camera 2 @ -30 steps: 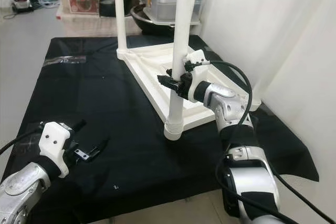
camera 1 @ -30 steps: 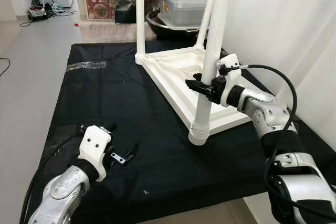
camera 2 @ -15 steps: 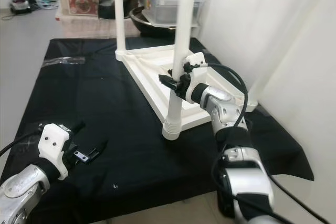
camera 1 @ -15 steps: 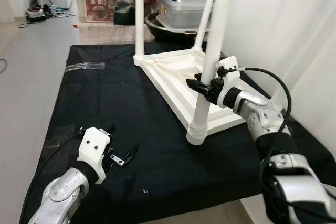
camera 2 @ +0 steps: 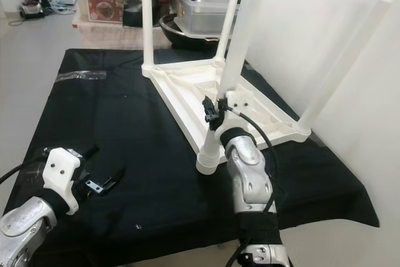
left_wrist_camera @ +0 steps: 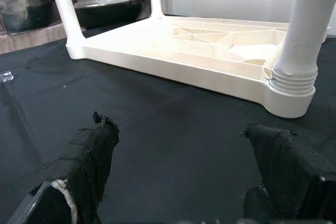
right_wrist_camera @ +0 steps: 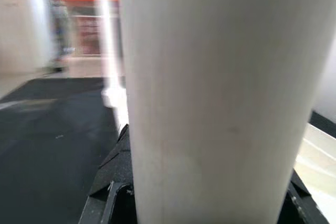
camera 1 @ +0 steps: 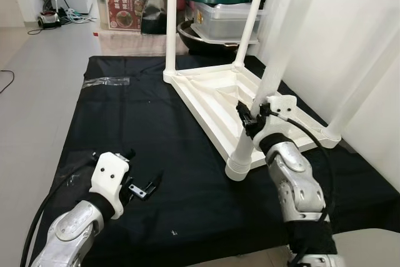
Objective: Building children table
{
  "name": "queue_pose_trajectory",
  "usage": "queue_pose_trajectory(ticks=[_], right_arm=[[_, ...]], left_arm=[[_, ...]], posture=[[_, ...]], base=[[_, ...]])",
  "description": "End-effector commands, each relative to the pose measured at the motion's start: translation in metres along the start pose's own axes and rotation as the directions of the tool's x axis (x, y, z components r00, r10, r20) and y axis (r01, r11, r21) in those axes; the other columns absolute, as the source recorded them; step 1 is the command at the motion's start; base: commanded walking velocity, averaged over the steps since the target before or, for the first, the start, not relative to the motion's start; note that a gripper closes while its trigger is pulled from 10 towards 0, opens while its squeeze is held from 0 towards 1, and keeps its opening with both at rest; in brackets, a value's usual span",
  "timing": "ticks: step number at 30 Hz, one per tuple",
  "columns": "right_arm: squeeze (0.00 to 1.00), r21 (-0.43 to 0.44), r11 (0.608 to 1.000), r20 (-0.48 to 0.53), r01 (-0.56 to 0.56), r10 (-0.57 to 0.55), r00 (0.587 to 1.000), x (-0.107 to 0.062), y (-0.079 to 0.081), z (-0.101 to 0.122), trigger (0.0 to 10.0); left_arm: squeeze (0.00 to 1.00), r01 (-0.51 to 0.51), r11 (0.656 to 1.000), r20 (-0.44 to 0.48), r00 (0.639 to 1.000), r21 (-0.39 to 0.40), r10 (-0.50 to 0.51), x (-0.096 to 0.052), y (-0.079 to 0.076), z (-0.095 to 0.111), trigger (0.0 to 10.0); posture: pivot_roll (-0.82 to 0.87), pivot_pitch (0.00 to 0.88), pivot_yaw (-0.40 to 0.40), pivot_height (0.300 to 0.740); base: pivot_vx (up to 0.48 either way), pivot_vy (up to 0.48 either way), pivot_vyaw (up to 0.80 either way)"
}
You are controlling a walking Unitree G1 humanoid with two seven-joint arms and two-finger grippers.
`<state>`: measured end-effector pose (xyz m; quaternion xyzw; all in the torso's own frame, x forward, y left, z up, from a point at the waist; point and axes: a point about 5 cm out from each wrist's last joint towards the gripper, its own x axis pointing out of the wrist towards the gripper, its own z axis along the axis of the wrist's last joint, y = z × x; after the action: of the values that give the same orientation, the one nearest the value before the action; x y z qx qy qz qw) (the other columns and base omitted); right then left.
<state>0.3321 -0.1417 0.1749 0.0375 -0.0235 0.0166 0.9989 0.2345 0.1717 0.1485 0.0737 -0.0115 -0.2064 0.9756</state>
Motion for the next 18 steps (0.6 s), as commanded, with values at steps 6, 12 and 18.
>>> queue_pose_trajectory(ticks=[6, 12, 18], right_arm=[[0.0, 0.005, 0.933, -0.217, 0.359, -0.349, 0.912, -0.016, -0.023, -0.03, 0.0], [0.0, -0.025, 0.942, -0.224, 0.334, -0.331, 0.917, -0.02, -0.021, -0.03, 0.0], [1.0, -0.01, 0.966, -0.222, 0.257, -0.253, 0.942, -0.02, -0.014, -0.024, 10.0]], left_arm=[[0.0, -0.001, 1.0, -0.004, 1.0, -0.004, 0.001, 0.002, 0.002, 0.0, 10.0], [0.0, -0.004, 1.0, -0.008, 1.0, -0.004, 0.004, 0.002, 0.003, -0.001, 10.0], [0.0, 0.002, 1.0, -0.007, 1.0, -0.005, -0.002, 0.005, 0.002, -0.001, 10.0]], posture=[[0.07, 0.0, -0.079, 0.74], [0.07, 0.0, -0.077, 0.74], [0.05, 0.0, -0.072, 0.74]], base=[[0.0, 0.0, 0.0], [0.0, 0.0, 0.0], [0.0, 0.0, 0.0]])
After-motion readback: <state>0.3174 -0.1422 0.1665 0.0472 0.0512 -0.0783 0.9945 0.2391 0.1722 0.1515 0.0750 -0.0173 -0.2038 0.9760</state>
